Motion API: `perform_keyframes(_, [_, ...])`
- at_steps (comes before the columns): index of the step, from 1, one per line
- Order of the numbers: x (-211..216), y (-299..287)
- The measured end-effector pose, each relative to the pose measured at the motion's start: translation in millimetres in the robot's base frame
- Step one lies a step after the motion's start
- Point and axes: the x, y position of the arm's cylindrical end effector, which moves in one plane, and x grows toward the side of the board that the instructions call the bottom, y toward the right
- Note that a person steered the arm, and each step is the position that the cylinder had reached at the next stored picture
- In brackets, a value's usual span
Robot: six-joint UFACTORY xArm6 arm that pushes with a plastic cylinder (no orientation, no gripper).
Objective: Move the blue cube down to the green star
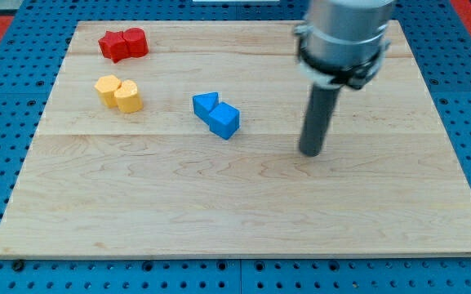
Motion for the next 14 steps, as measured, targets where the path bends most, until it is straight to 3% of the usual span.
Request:
perform_keyframes(1, [-0.6, -63.7])
perform_keyframes(2, [-12.7, -90.4])
perform_keyframes(5, [-65.8, -91.6])
perform_keyframes(7, [-73.6, -126.1])
perform_keyframes(9, [-119.6, -70.0])
perform_keyframes(10, [-112.0, -52.6])
perform_keyframes(11, [-94.0, -83.2])
perform_keyframes(14, [-95.6, 51.7])
